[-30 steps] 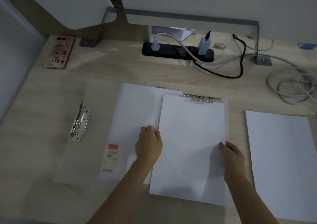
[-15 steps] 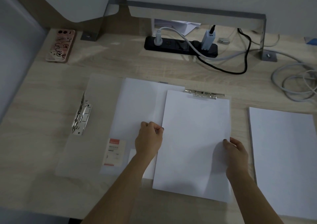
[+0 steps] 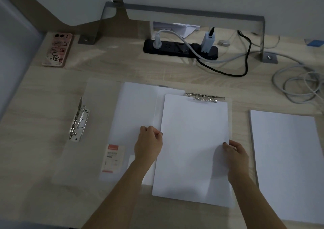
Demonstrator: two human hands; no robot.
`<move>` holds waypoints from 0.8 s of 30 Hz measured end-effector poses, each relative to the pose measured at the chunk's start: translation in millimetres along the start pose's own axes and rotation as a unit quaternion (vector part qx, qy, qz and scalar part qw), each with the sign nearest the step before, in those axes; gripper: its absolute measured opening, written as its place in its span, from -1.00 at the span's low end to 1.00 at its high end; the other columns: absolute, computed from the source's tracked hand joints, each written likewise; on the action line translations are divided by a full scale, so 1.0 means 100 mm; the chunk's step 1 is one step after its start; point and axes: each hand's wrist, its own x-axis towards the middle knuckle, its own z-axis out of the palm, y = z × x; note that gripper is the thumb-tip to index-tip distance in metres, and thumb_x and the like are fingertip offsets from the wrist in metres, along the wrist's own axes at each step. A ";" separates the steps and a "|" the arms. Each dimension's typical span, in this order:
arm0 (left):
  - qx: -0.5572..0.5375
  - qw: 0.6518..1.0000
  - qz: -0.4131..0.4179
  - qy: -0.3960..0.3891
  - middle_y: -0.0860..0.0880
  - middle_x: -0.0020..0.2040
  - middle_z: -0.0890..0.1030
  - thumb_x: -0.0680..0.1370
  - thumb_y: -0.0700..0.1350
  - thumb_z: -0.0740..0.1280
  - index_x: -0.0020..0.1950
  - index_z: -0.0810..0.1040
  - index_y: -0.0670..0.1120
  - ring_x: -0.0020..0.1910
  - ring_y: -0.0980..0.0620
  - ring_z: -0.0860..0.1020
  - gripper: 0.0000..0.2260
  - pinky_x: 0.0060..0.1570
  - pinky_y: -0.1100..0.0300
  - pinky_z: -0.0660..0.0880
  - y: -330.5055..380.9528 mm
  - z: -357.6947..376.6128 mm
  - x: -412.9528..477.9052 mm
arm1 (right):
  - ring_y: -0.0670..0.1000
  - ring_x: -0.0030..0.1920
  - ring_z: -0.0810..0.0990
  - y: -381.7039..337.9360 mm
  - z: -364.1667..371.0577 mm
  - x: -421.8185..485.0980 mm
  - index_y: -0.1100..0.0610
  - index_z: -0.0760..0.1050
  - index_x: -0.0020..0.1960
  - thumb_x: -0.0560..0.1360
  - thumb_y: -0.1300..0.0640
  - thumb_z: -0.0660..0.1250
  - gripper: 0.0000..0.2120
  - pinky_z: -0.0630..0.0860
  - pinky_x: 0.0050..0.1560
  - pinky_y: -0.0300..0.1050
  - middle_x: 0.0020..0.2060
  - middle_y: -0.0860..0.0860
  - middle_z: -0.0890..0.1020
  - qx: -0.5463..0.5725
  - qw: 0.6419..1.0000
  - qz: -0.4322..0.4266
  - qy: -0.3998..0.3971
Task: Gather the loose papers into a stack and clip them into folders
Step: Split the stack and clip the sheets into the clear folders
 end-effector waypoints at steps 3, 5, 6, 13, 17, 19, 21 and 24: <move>0.011 1.000 0.003 -0.001 -0.07 0.08 0.43 0.58 -0.05 0.20 0.05 0.47 -0.13 -0.18 0.03 0.45 -0.83 -0.21 0.20 0.37 0.00 0.00 0.02 | 0.10 0.01 0.47 0.00 0.03 0.01 0.22 0.44 0.22 0.55 0.19 0.21 -0.74 0.45 0.13 0.08 -0.01 0.09 0.52 -0.049 0.998 -0.031 0.016; 0.021 1.000 0.004 0.004 -0.07 0.08 0.44 0.58 -0.05 0.20 0.05 0.46 -0.14 -0.17 0.04 0.45 -0.82 -0.22 0.20 0.37 0.01 0.00 0.02 | 0.11 -0.01 0.48 0.00 0.08 0.01 0.24 0.39 0.23 0.55 0.20 0.21 -0.73 0.45 0.05 0.03 -0.01 0.13 0.52 -0.094 0.993 -0.057 0.035; 0.026 1.000 0.005 0.008 -0.07 0.08 0.44 0.58 -0.05 0.20 0.06 0.46 -0.14 -0.17 0.04 0.45 -0.82 -0.23 0.20 0.36 0.01 0.01 0.01 | 0.15 -0.01 0.49 0.00 0.11 0.00 0.25 0.37 0.22 0.54 0.22 0.23 -0.73 0.45 0.04 0.04 0.00 0.17 0.52 -0.124 0.988 -0.076 0.049; 0.134 0.966 0.221 0.032 -0.03 0.50 0.13 0.55 -0.29 0.16 0.51 0.07 0.03 0.44 -0.02 0.18 -0.43 0.27 0.21 0.34 -0.04 0.09 0.01 | 0.18 -0.16 0.45 -0.06 0.11 0.02 0.21 0.38 0.29 0.49 0.42 0.17 -0.61 0.40 -0.18 -0.07 0.10 0.27 0.41 -0.354 0.893 -0.278 -0.003; 0.223 0.908 0.355 -0.020 -0.03 0.53 -0.02 0.44 -0.38 0.14 0.51 0.08 -0.05 0.52 -0.10 0.02 -0.34 0.46 0.01 0.18 -0.08 0.18 0.13 | 0.09 -0.32 0.41 -0.20 0.07 0.10 0.23 0.34 0.28 0.50 0.38 0.13 -0.65 0.30 -0.41 -0.20 0.09 0.22 0.42 -0.379 0.885 -0.265 -0.056; 0.247 0.899 0.362 0.014 -0.08 0.49 0.21 0.49 -0.21 0.08 0.45 0.27 -0.08 0.47 -0.09 0.24 -0.50 0.41 0.00 0.26 -0.09 0.23 0.16 | 0.07 -0.29 0.46 -0.32 0.06 0.16 0.24 0.36 0.23 0.52 0.33 0.14 -0.71 0.32 -0.39 -0.21 0.04 0.19 0.46 -0.354 0.900 -0.244 -0.075; 0.241 0.903 0.355 0.026 -0.08 0.45 0.34 0.56 -0.03 0.03 0.41 0.35 -0.07 0.43 -0.06 0.32 -0.57 0.43 0.07 0.23 -0.10 0.26 0.15 | 0.10 -0.22 0.55 -0.48 0.11 0.24 0.25 0.38 0.23 0.52 0.31 0.17 -0.72 0.41 -0.28 -0.18 -0.02 0.18 0.55 -0.253 0.941 -0.211 -0.074; 0.243 0.902 0.355 0.021 -0.08 0.48 0.27 0.61 0.15 -0.05 0.45 0.27 -0.08 0.48 -0.06 0.22 -0.50 0.42 0.08 0.05 -0.13 0.31 0.15 | 0.00 -0.16 0.58 -0.79 0.25 0.36 0.26 0.31 0.35 0.53 0.33 0.20 -0.61 0.52 -0.07 -0.29 0.01 0.14 0.54 0.001 0.990 -0.094 -0.102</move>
